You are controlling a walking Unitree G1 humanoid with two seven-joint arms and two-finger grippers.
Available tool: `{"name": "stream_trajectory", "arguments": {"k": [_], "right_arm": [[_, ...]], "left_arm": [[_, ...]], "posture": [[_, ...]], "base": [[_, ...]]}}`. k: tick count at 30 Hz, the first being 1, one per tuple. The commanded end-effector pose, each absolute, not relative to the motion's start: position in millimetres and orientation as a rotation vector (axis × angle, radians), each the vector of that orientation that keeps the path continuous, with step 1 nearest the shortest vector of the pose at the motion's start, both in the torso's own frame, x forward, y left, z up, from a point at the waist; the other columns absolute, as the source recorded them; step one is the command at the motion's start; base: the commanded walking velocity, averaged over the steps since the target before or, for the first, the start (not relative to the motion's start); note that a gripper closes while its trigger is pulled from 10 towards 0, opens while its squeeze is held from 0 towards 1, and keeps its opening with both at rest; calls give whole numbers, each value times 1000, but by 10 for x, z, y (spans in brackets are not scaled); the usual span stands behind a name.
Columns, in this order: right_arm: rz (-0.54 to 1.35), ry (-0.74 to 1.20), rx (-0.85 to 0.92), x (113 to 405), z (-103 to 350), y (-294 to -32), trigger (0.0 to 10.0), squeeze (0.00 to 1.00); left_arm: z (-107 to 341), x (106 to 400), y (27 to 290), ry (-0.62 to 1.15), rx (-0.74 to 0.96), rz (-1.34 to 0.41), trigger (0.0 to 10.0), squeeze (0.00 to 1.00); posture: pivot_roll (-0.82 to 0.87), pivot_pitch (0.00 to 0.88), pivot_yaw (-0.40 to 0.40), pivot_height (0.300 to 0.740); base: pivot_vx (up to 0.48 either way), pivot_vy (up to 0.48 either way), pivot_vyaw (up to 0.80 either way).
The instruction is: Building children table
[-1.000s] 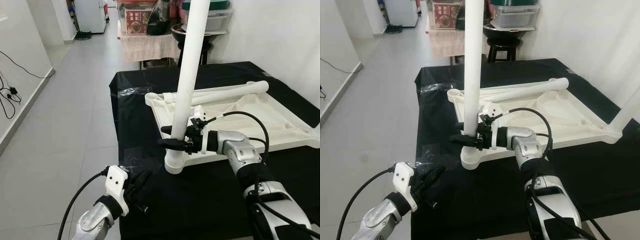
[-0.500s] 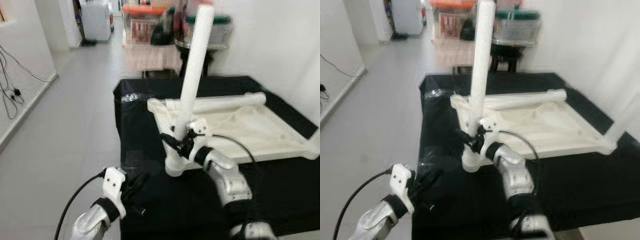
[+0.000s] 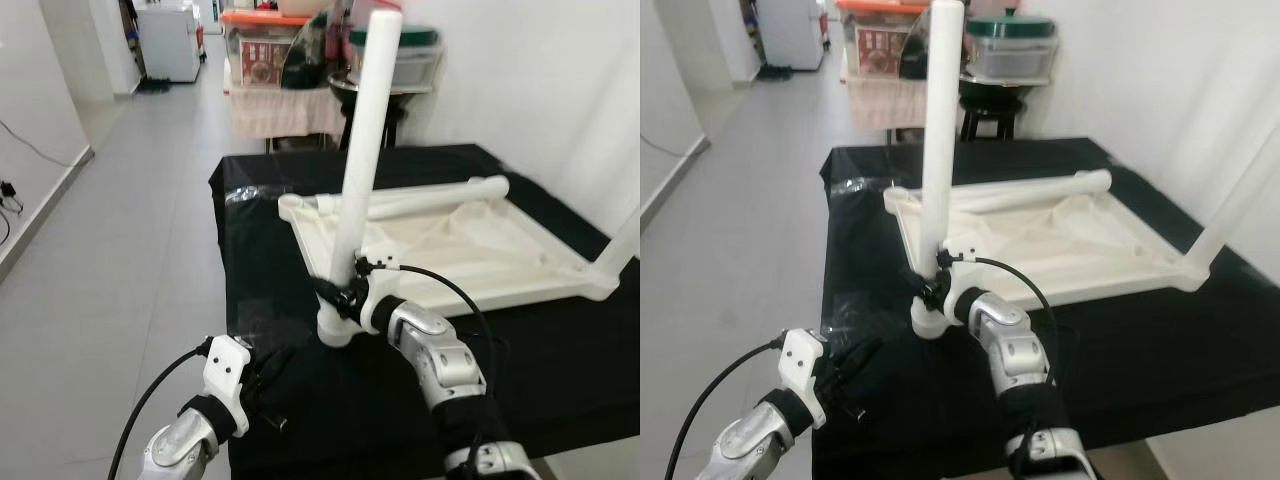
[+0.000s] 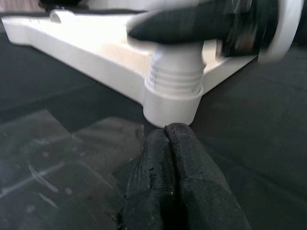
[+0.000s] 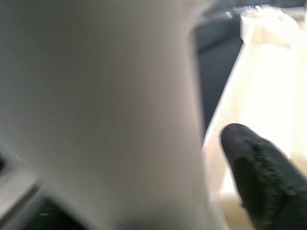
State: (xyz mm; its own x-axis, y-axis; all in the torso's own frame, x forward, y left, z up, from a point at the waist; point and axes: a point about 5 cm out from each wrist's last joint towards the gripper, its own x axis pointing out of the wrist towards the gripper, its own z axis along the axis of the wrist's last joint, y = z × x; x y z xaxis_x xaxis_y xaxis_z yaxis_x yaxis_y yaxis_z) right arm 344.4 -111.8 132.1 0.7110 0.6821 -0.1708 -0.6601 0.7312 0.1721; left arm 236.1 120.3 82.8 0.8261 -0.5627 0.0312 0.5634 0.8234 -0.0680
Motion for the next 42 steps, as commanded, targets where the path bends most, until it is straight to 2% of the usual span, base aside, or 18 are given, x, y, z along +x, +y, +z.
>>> {"name": "stream_trajectory", "arguments": {"k": [1,3,4,10,14,15,17,18,25,29,31,32,33,34,35,36,39,42], "right_arm": [[886,135,76,3460,1580,-1045,10000,1000],[934,128,61,3439,1623,-1046,10000,1000],[1043,123,34,3419,1660,-1060,10000,0],[1251,171,-17,3487,1659,-1115,10000,0],[1278,196,-23,3514,1640,-1121,10000,0],[1291,211,-18,3544,1630,-1126,6941,0],[1295,218,-13,3560,1624,-1128,6941,0],[1290,220,-5,3573,1622,-1129,0,0],[1290,236,21,3540,1541,-1202,0,0],[1252,273,29,3427,1350,-1387,0,0],[1093,293,-25,3329,1151,-1426,0,0],[839,299,-41,3323,1019,-1402,0,0],[839,299,-41,3323,1019,-1402,0,0],[573,332,-15,3190,848,-1373,0,0],[573,332,-15,3190,848,-1373,0,0],[389,364,6,3080,749,-1389,0,0],[403,354,3,2960,744,-1191,0,0],[440,343,-12,3052,770,-1142,0,0]], "left_arm": [[797,2364,1184,0,-68,-604,10000,0],[793,2365,1182,2,-67,-607,10000,0],[795,2364,1182,1,-67,-607,10000,0],[864,2402,1206,-29,-39,-576,10000,0],[864,2433,1194,-26,-37,-587,10000,0],[855,2452,1182,-17,-34,-602,10000,0],[844,2461,1172,-8,-34,-615,10000,0],[836,2460,1167,-1,-33,-621,10000,0],[776,2426,1186,7,-19,-579,10000,0],[737,2421,1163,17,-20,-574,10000,0],[720,2402,1152,26,-23,-586,10000,0],[709,2384,1161,30,-20,-589,10000,0],[709,2384,1161,30,-20,-589,10000,0],[702,2371,1173,32,-22,-587,10000,0],[702,2371,1173,32,-22,-587,10000,0],[698,2364,1183,33,-23,-585,10000,0],[689,2364,1163,37,-18,-595,10000,0],[677,2376,1140,48,-22,-612,10000,0]], "posture": [[-6,0,-48,740],[-6,0,-48,740],[-1,0,-49,740],[16,0,-46,740],[14,0,-46,740],[18,0,-53,740],[18,0,-53,740],[18,0,-53,740],[8,0,-44,740],[-21,0,-39,740],[-34,0,-43,740],[-35,0,-46,740],[-35,0,-46,740],[-40,0,-40,740],[-40,0,-40,740],[-40,0,-40,740],[-76,0,-5,740],[-68,0,-9,740]], "base": [[0,0,0],[0,0,0],[0,0,0],[0,0,0],[0,0,0],[0,0,0],[0,0,0],[0,0,0],[0,0,0],[0,0,0],[0,0,0],[0,0,0],[0,0,0],[0,0,0],[0,0,0],[0,0,0],[0,0,0],[0,0,0]]}}
